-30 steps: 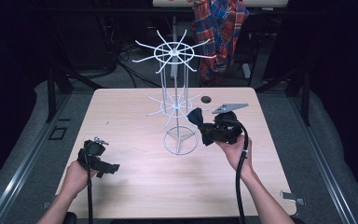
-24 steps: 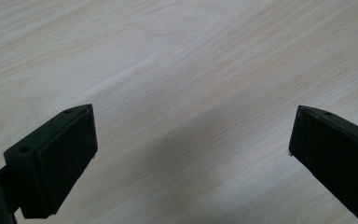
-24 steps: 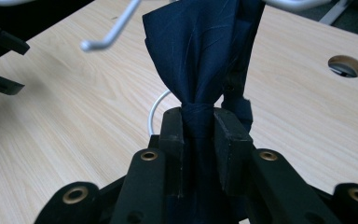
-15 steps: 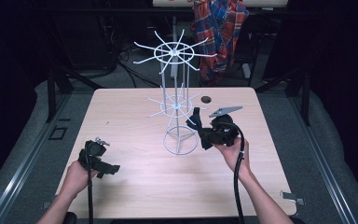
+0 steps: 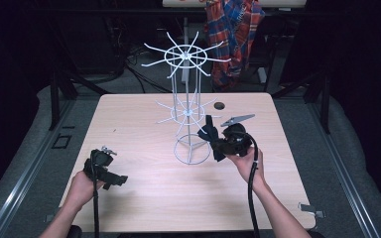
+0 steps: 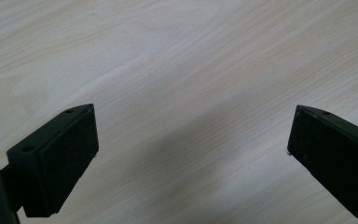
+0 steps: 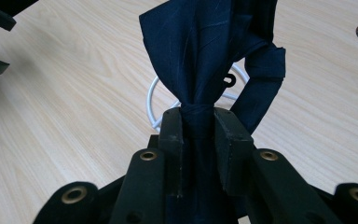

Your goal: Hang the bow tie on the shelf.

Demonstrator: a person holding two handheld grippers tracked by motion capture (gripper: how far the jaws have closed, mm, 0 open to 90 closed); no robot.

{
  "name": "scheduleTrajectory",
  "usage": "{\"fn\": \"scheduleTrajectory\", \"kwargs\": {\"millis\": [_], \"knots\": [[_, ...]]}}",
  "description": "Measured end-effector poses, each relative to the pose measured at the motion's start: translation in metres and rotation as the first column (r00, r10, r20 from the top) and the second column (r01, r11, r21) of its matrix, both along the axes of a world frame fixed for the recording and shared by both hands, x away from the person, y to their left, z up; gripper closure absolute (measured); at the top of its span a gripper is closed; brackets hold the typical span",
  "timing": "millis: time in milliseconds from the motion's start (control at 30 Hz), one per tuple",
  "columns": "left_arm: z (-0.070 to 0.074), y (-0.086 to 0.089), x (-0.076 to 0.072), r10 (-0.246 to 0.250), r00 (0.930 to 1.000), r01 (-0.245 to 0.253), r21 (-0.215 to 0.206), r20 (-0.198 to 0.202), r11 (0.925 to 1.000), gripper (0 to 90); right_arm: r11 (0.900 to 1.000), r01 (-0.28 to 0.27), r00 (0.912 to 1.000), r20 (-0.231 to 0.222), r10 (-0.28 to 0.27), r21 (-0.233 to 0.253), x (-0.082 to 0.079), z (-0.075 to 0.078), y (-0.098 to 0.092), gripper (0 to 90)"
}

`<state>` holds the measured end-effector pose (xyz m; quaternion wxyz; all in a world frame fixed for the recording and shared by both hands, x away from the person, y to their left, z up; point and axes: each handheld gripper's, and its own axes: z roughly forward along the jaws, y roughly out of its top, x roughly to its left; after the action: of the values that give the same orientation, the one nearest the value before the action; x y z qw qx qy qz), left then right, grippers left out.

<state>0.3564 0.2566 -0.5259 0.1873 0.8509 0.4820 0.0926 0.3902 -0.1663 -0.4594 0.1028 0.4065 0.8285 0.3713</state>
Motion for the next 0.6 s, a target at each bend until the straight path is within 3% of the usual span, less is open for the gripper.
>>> {"fn": "scheduleTrajectory", "kwargs": {"millis": [600], "knots": [[-0.0007,-0.0020,-0.0002,-0.005,1.0000,0.005,0.006,0.001,1.0000,1.8,1.000,-0.025,0.9989,0.039,0.026,-0.018,0.0065,-0.0057,0.0029,73.8]]}}
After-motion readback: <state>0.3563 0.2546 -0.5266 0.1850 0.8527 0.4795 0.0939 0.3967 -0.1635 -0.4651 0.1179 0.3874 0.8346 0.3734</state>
